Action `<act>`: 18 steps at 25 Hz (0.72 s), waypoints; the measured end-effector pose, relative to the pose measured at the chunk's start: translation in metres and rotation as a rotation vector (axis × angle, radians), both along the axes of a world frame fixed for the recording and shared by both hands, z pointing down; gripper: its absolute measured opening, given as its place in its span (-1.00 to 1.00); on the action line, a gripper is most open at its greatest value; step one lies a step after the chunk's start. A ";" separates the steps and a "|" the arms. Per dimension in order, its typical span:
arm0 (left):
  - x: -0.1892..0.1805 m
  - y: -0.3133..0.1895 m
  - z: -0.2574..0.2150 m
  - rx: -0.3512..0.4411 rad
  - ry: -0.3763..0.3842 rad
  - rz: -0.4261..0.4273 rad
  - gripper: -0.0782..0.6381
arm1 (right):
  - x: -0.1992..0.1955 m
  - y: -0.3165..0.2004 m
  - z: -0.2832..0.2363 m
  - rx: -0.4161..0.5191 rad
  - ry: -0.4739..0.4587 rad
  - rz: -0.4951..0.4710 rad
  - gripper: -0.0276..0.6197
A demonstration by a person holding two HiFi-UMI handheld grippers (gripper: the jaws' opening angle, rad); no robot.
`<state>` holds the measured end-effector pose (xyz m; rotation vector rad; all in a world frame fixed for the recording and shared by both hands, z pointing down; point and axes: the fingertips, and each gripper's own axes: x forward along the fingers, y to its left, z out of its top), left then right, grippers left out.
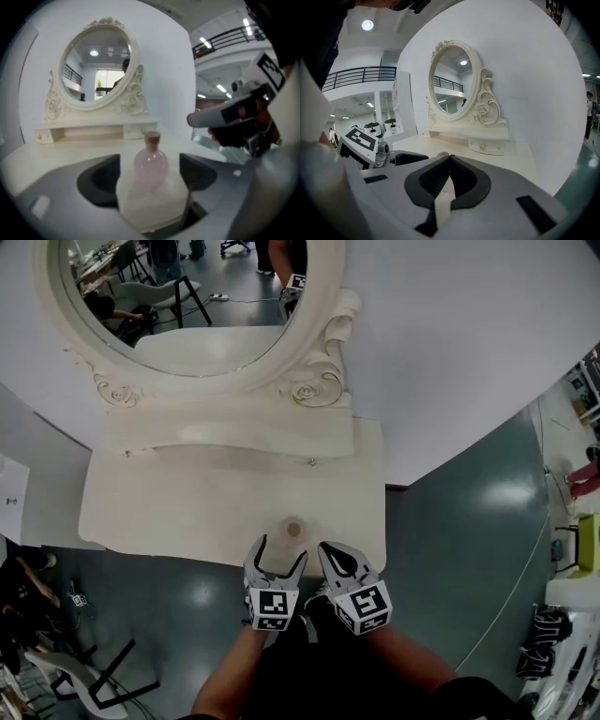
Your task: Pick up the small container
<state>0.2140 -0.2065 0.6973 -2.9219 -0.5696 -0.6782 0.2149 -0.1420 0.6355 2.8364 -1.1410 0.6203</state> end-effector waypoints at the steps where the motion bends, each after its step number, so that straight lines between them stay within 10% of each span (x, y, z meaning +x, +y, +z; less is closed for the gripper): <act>1: 0.003 0.002 0.003 0.006 -0.012 0.003 0.31 | 0.001 0.000 0.002 0.004 -0.004 0.003 -0.90; 18: 0.046 0.021 0.052 0.061 -0.195 0.025 0.40 | 0.032 0.025 0.022 0.012 -0.052 0.060 -0.90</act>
